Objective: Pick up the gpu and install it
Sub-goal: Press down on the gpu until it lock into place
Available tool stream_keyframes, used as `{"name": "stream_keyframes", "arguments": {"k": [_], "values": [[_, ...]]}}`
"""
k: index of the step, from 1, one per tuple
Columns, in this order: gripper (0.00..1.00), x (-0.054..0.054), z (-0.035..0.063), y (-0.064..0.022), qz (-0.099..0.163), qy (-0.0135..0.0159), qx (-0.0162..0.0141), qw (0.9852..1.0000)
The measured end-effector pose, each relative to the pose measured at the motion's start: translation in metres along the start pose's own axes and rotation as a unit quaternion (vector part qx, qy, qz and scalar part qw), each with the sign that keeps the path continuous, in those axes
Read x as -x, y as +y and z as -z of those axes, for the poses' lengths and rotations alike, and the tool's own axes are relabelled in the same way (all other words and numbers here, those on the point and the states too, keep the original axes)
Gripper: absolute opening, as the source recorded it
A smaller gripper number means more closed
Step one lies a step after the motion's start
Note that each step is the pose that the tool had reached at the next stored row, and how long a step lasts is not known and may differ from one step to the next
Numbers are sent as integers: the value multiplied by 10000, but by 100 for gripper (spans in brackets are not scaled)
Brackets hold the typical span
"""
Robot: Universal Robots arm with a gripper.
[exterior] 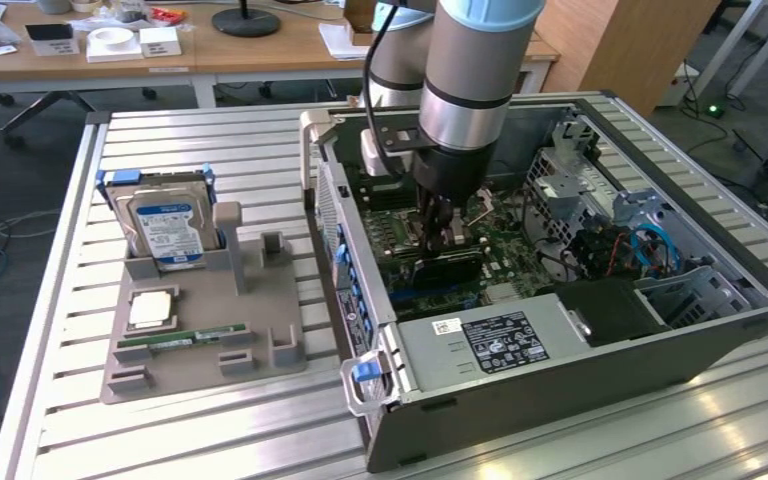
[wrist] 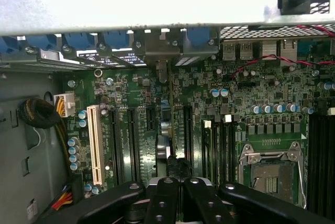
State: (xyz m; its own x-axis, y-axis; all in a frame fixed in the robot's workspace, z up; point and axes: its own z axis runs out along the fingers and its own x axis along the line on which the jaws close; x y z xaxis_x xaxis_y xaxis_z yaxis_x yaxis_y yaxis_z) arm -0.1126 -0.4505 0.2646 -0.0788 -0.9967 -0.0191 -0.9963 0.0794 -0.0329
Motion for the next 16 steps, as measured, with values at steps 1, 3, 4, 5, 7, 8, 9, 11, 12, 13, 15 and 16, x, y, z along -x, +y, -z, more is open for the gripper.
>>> {"name": "stream_keyframes", "arguments": {"k": [1, 3, 4, 5, 7, 8, 9, 11, 12, 13, 15, 16], "values": [[11, 0, 0, 0, 0, -1, 0, 10000], [11, 1, -1, 0, 0, -1, 0, 10000], [11, 1, -1, 0, 0, -1, 0, 10000], [11, 1, -4, 0, 0, -1, -1, 10000], [11, 0, -21, 0, 0, 0, -1, 10000], [11, 0, -22, 0, 0, 0, 0, 10000], [11, 0, -22, 0, 0, 0, 0, 10000], [11, 0, -22, 1, 0, 0, 0, 10000], [11, 0, -22, 1, 0, 0, 0, 10000], [11, 0, -22, 1, 0, 0, 0, 10000], [11, 0, -32, 5, -1, -1, -1, 10000], [11, -1, -35, 7, 0, 0, 0, 10000]]}}
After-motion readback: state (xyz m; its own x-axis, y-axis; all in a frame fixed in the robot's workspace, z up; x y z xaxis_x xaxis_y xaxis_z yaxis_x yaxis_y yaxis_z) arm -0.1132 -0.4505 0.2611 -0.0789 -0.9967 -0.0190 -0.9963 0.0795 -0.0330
